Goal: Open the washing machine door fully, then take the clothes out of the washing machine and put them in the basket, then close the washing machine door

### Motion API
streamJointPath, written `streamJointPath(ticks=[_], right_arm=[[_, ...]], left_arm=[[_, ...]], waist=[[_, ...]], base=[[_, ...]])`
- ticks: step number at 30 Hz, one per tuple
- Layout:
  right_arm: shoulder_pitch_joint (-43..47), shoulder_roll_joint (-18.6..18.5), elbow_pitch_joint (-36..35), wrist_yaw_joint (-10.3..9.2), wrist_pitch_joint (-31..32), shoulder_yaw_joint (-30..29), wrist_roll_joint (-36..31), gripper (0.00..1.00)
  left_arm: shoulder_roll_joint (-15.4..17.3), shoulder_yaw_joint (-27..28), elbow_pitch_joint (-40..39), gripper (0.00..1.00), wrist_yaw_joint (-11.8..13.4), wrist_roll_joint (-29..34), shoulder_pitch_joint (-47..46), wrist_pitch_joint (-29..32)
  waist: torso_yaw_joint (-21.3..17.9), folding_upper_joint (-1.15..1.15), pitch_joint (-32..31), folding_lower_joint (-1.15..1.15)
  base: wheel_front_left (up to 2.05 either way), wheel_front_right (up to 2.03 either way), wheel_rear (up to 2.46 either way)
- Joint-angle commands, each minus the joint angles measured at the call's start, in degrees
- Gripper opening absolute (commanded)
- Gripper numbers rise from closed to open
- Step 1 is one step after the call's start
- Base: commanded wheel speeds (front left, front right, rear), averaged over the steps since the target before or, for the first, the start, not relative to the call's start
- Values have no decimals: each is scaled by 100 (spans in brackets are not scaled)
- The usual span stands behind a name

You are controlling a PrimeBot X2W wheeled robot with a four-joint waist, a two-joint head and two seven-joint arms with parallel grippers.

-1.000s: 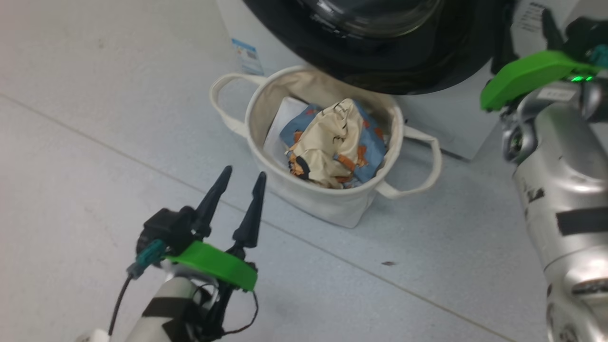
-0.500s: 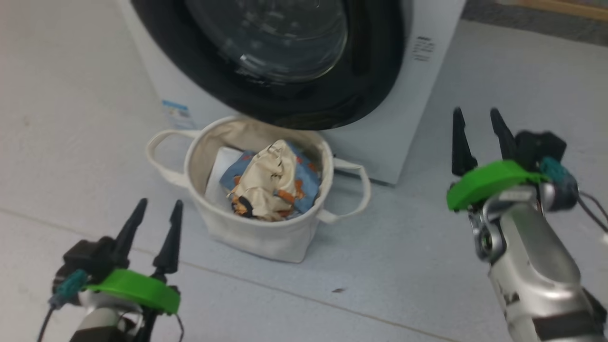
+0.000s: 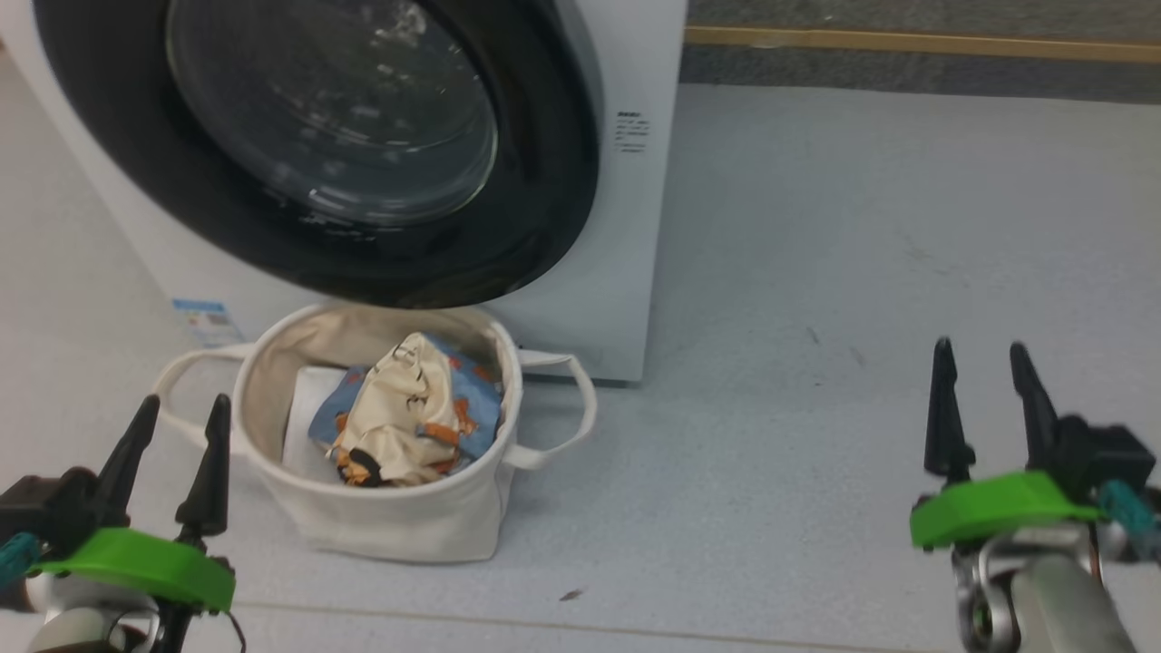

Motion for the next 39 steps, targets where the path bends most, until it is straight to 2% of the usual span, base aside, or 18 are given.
streamJointPath(ticks=[1, 11, 17, 39], right_arm=[[93, -18, -346, 18, -70, 158, 12, 100], [739, -334, -1010, 18, -70, 221, 88, 100], [1029, -469, -1113, 18, -70, 283, 143, 100], [1318, -387, -1254, 18, -70, 81, 340, 100]], left_arm=[[340, 206, -32, 100, -32, -120, -177, -69], [699, -8, 442, 100, -32, -565, -209, -67], [876, -122, 408, 100, -32, -659, -183, -68], [1002, -336, 157, 100, -32, -832, -198, -69]], waist=[[-158, 0, -116, 0], [-403, 0, -254, 0], [-493, 0, -372, 0], [-459, 0, -454, 0]], base=[[0, 0, 0], [0, 0, 0], [0, 0, 0], [0, 0, 0]])
